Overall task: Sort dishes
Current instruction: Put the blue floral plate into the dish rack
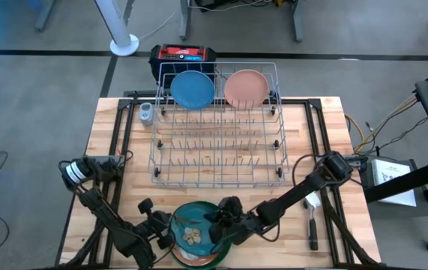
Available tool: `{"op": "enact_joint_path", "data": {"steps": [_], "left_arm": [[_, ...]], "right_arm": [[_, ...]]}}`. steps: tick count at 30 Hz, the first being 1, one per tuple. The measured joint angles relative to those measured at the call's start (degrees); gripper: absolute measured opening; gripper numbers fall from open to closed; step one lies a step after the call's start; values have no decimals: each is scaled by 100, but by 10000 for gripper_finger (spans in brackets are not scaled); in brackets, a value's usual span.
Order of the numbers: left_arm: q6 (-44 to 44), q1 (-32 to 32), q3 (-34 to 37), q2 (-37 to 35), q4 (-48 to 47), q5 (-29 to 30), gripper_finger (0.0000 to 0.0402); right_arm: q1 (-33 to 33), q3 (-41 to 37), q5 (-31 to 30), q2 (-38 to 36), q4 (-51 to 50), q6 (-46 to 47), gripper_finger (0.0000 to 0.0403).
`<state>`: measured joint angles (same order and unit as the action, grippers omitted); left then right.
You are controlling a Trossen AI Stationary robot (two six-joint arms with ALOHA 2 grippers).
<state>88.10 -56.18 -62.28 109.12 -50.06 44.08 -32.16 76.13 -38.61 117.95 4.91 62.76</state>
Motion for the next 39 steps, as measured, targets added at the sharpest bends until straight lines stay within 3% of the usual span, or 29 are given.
{"op": "enact_joint_path", "data": {"steps": [7,15,18,23,28,34,39], "left_arm": [[-173,-25,-98,-332,-125,324,0],[-660,-133,-943,-428,-1166,838,0],[-609,-266,-1150,-430,-1714,1191,0],[226,-714,-1293,-457,-2723,1812,0],[179,-1005,-1408,-515,-3127,2881,0],[-70,-966,-1489,-539,-3989,3446,0],[-464,-983,-951,-605,-3977,3999,0]], "right_arm": [[-36,-3,-24,-169,39,-333,12],[-51,-5,-28,-390,85,-523,12],[-81,-16,-45,-511,78,-675,12],[-194,-16,-98,-825,111,-946,12],[-272,-28,-253,-1181,-93,-1311,12],[-271,-34,-853,-1828,-329,-1888,12],[-271,-34,-1625,-2361,-632,-2462,10]]}}
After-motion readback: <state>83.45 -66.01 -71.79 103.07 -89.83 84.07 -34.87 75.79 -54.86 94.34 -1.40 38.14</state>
